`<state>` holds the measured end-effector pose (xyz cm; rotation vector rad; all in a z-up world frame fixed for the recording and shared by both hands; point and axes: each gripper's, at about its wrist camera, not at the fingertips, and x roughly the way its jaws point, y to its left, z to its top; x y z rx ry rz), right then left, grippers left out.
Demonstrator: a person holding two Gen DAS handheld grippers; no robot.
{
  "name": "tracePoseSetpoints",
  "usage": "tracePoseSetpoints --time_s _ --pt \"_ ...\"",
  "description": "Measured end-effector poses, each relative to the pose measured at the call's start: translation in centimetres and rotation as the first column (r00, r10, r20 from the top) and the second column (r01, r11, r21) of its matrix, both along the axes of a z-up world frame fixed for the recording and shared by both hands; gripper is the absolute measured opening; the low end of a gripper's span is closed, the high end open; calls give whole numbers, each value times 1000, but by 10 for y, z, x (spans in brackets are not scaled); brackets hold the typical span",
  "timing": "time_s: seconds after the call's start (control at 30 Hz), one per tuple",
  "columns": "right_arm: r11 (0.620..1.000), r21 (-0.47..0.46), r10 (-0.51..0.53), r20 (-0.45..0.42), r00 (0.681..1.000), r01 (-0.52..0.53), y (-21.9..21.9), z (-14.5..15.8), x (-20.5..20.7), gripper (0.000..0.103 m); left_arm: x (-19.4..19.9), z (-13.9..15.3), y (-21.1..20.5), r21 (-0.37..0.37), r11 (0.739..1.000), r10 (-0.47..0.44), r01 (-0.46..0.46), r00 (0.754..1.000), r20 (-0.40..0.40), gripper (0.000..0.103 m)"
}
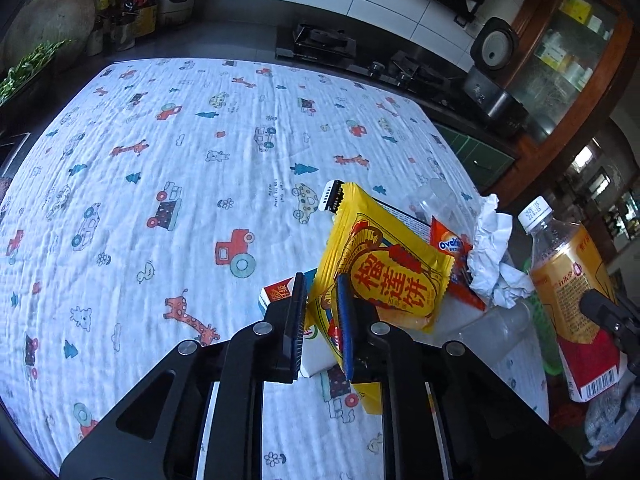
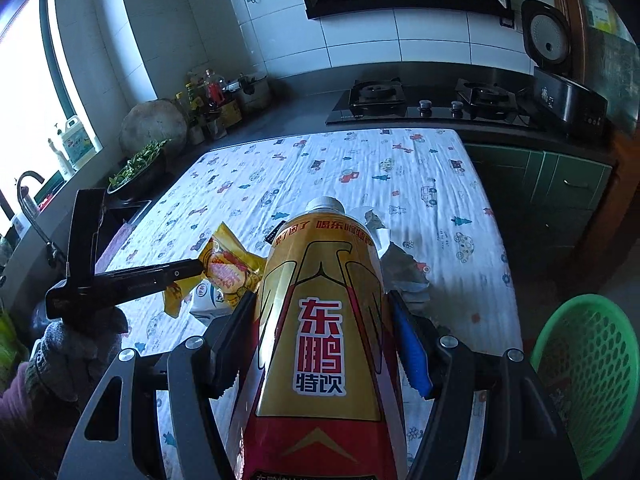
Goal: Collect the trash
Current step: 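Grasp the yellow snack packet with the left gripper, then drop the gold bottle into the green basket with the right gripper while the left carries the yellow packet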
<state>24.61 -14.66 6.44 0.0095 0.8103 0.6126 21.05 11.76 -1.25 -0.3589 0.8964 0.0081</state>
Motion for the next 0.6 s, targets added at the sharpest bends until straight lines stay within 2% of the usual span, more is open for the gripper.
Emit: tracePoseSetpoints --time_s 0.3,0.6 --pt "998 36 -47 10 999 47 -27 2 -18 63 -21 29 -14 -10 998 -55 56 996 74 13" --pt "985 43 -166 16 986 165 -83 0 -32 63 -21 49 -66 -33 983 -178 183 976 123 13"
